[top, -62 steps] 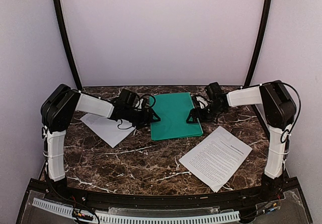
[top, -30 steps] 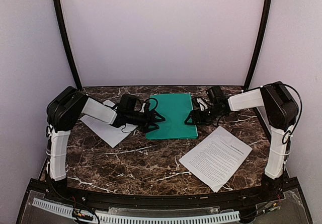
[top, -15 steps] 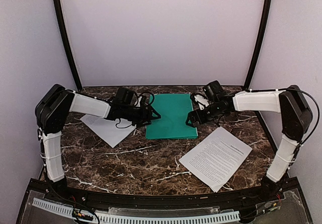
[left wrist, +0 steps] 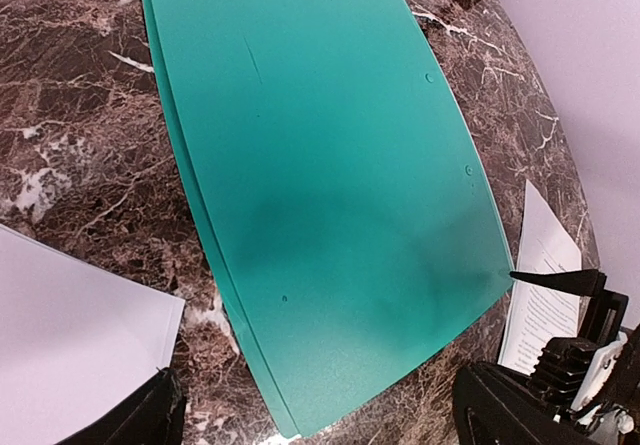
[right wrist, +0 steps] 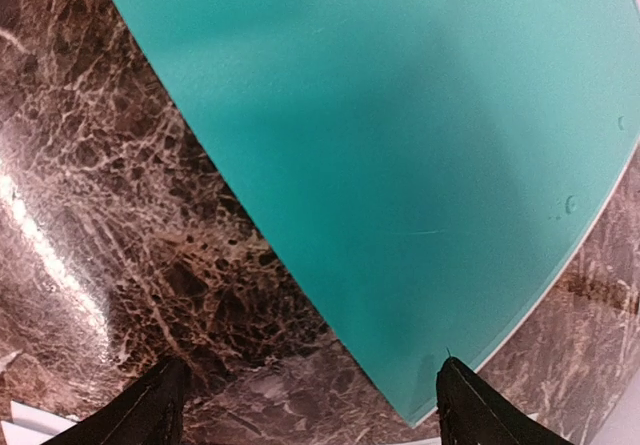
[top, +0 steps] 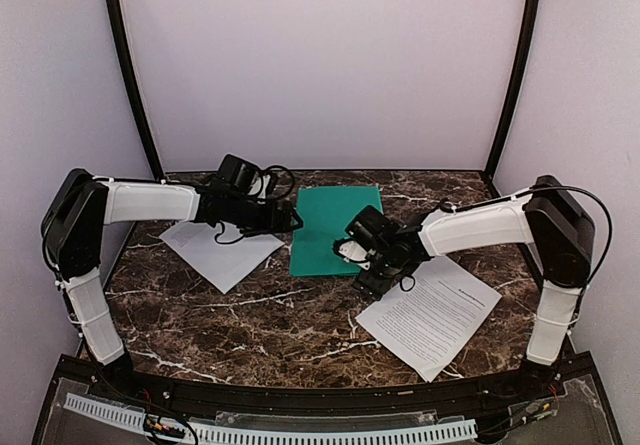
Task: Put the files into the folder
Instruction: Pick up the folder from the center of the board.
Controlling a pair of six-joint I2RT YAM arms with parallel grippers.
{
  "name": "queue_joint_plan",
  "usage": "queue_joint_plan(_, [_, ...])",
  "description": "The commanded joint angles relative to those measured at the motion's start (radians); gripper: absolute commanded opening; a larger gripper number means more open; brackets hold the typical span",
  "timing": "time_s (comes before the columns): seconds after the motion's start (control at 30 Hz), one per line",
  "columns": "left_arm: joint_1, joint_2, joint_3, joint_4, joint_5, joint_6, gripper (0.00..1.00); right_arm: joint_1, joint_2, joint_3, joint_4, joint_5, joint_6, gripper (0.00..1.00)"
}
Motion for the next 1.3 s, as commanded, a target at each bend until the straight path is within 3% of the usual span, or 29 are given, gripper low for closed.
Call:
queue_joint_plan(0.0, [0.001, -0.051, -0.001, -0.074, -0.054, 0.045, 0.93, 0.027, 0.041, 0.02, 0.016, 0.156, -0.099, 0.79])
queue_joint_plan(0.3, [0.001, -0.061, -0.028, -0.059, -0.052, 0.027, 0.93, 0.06, 0.048, -0.021, 0.136, 0.264, -0.19, 0.54])
queue_joint_plan(0.53, [0.002, -0.056, -0.03, -0.061, -0.061, 0.031, 0.93, 0.067, 0.037, -0.046, 0.232, 0.275, -0.245, 0.43])
queue_joint_plan(0.83, [0.003, -0.044, -0.033, -0.062, -0.059, 0.034, 0.93, 0.074, 0.05, -0.084, 0.323, 0.316, -0.298, 0.37])
queue_joint_plan(1.27, [0.003, -0.038, -0.04, -0.06, -0.055, 0.027, 0.93, 0.098, 0.067, -0.17, 0.442, 0.381, -0.339, 0.41])
